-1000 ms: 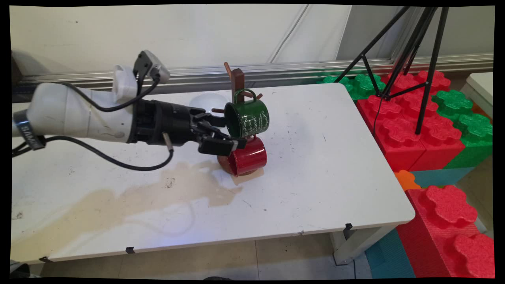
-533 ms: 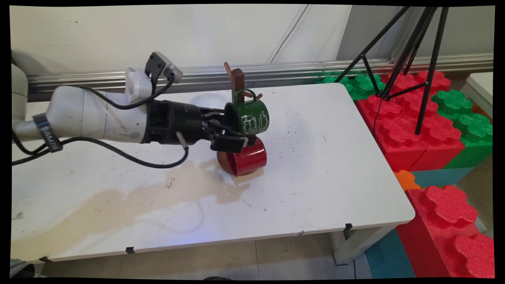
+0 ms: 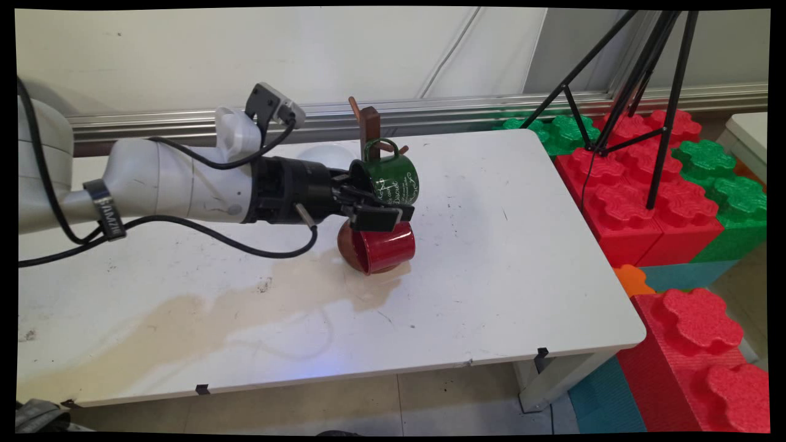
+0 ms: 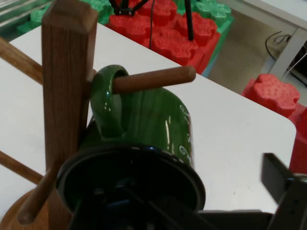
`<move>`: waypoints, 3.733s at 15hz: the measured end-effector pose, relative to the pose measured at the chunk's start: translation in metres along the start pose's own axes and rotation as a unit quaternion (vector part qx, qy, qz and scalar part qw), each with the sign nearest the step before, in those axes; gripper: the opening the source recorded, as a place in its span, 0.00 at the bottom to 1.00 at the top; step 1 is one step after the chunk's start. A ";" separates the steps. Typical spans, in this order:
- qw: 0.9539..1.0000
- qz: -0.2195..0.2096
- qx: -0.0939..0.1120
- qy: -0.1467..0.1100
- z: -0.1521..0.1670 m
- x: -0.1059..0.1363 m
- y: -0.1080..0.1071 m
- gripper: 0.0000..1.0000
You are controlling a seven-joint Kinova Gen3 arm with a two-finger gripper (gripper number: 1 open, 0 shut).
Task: Pick up the green mug from the rack, then place the picked object on the table
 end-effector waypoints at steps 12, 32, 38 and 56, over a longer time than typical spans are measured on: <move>1.000 0.007 0.000 0.001 -0.006 -0.001 -0.001 0.00; 0.992 0.108 -0.069 -0.013 -0.046 0.010 0.028 0.00; 0.984 0.150 -0.088 -0.045 -0.053 0.008 0.030 0.00; 0.932 0.291 -0.082 -0.199 -0.109 0.020 -0.037 0.00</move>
